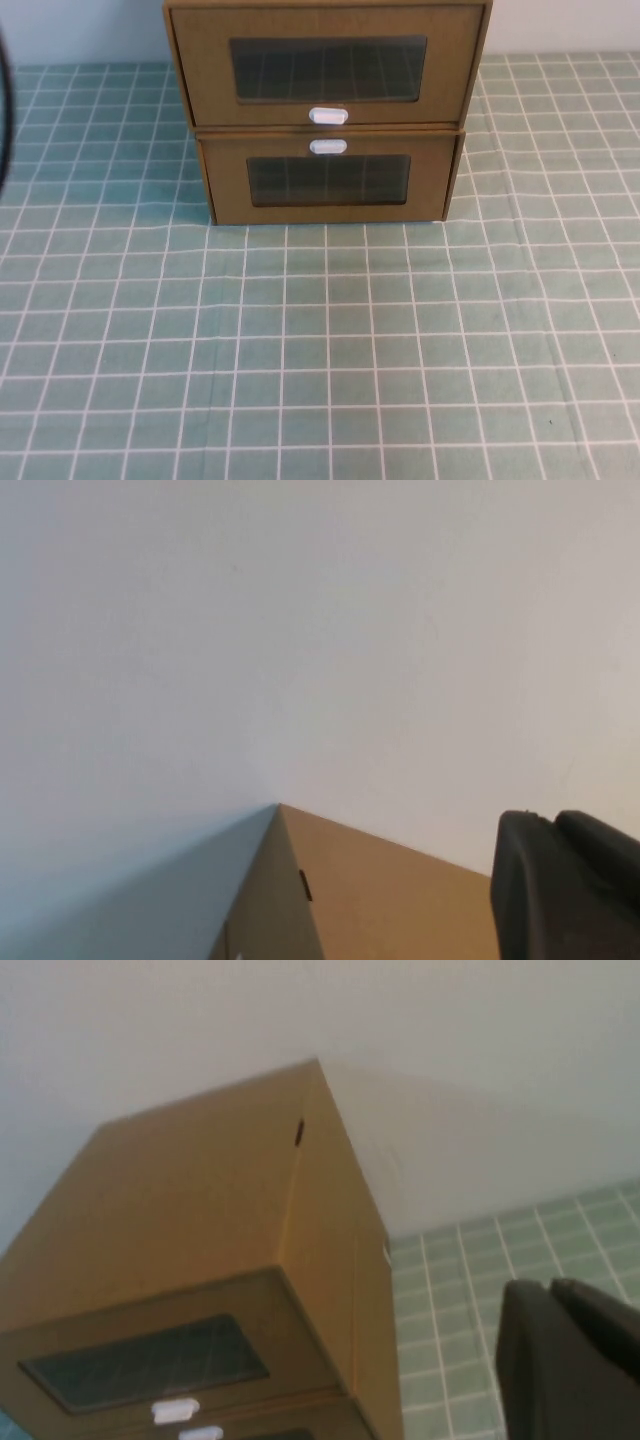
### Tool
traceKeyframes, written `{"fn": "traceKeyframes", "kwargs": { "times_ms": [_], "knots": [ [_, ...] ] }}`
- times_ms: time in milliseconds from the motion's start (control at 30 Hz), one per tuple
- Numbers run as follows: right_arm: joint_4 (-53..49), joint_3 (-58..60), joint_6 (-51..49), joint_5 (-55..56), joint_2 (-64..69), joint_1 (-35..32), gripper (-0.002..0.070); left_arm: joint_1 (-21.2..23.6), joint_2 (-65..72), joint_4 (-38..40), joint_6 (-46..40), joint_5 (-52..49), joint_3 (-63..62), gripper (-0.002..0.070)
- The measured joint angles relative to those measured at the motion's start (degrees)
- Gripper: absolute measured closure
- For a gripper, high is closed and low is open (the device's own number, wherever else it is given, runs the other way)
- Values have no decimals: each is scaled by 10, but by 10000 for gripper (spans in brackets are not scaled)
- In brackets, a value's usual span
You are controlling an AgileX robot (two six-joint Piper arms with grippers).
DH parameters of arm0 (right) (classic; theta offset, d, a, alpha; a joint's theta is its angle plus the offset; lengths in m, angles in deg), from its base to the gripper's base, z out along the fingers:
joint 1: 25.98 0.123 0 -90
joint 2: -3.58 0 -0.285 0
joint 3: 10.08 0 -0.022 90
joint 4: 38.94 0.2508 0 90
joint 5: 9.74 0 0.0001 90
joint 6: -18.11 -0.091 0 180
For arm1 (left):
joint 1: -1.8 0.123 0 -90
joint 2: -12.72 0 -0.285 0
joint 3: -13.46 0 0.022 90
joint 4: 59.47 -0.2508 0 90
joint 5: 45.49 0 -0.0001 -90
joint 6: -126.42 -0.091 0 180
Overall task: Open the shoe box
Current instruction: 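Pull the top drawer of the cardboard box fully open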
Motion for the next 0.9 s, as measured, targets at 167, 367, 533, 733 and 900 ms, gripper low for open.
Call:
{"fn": "traceKeyframes", "kwargs": {
  "times_ms": [167,367,533,733,900],
  "knots": [
    [26,0,3,11,94,15,689,-42,64,0,4,22,-2,678],
    [29,0,104,50,185,93,689,-64,134,0,4,-1,-23,678],
    [30,0,312,54,239,188,689,-66,204,-25,-1,-59,-89,679],
    [31,0,474,73,276,279,689,-87,287,-55,-36,-130,-228,679],
    [31,0,565,69,300,323,689,-95,382,-27,-96,-240,-350,679]
  ]
}}
